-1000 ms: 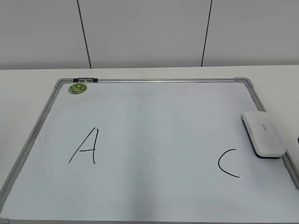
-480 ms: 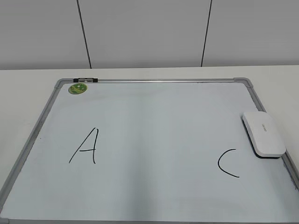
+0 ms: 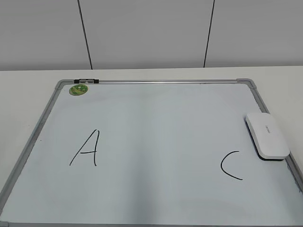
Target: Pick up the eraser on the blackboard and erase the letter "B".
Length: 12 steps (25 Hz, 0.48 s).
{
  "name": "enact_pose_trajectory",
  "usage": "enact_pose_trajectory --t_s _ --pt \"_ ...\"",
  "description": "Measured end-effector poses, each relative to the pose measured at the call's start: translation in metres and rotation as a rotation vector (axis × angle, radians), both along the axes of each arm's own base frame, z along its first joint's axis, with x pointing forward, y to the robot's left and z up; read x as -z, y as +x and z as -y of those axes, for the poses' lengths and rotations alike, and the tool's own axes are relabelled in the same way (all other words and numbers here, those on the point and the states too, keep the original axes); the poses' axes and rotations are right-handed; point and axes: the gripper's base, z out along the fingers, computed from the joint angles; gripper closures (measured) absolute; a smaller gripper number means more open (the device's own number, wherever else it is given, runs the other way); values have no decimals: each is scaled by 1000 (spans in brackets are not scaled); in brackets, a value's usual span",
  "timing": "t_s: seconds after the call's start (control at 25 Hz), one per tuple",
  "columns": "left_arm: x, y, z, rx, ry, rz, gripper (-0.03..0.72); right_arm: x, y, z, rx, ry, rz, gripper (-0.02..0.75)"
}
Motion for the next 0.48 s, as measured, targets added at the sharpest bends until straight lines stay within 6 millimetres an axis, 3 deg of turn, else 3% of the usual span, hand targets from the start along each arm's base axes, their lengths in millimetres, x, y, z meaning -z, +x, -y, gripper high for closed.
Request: enact_pose_trajectory --t_s 0.48 --pt "0 0 1 3 -15 -2 197 0 0 0 0 -6 1 209"
